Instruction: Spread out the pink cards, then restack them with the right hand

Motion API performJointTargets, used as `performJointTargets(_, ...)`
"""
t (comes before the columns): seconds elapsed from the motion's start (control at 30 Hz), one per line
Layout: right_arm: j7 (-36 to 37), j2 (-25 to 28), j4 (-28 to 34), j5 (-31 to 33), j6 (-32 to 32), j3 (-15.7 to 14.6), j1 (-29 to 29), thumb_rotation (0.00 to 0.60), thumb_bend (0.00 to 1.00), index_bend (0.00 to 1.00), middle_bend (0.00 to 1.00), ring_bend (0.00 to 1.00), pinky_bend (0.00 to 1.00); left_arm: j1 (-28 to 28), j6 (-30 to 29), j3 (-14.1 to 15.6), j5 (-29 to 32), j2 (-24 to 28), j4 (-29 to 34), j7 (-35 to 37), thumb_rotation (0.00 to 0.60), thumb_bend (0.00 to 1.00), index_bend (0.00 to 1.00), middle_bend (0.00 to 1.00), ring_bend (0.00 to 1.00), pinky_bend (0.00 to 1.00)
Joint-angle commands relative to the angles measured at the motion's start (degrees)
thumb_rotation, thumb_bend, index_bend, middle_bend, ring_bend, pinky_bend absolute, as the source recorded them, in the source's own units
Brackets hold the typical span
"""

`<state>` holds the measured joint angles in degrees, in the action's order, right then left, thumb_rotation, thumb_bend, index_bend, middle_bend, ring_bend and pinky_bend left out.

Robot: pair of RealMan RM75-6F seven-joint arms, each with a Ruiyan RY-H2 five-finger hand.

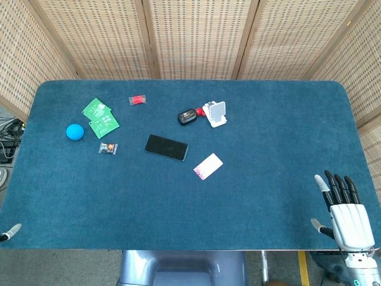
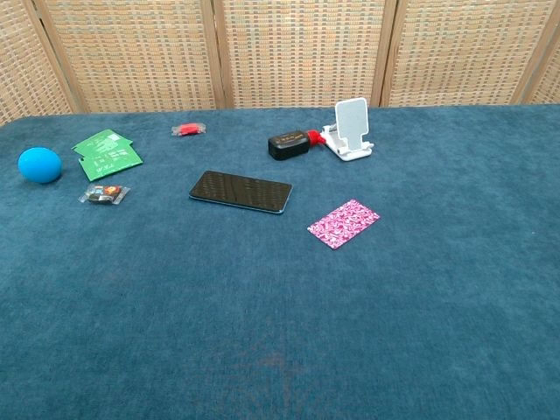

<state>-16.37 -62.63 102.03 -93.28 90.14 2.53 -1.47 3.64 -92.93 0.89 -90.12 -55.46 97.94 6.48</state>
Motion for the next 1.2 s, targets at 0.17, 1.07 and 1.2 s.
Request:
performJointTargets(0.17, -0.66, -0.21, -0.23, 0.30, -0.76, -0.14, -0.22, 0.600, 0.00, 0.00, 0.00, 0.00, 0.00, -0.12, 0.10, -0.11, -0.02, -0.11, -0.23, 0.15, 0.600, 0.00, 0.00, 0.00, 0.00, 0.00)
performJointTargets(1.07, 0.99, -14.35, -10.27, 13.75, -50.26, 7.72, -37.77, 0.600, 1.00, 0.07, 0.00, 0.00, 0.04, -4.41, 8.29, -3.14, 8.10, -3.13, -0.83, -5.58, 0.600, 0.00, 0.00, 0.00, 0.00, 0.00)
performJointTargets(1.2, -1.80, -18.15, -14.38, 16.67, -52.32, 8.03, -40.90, 0.600, 1.00, 0.06, 0.01, 0.00, 0.06, -4.87, 9.32, -3.24, 8.95, -3.42, -0.95, -6.22, 0.600, 0.00, 0.00, 0.00, 0.00, 0.00)
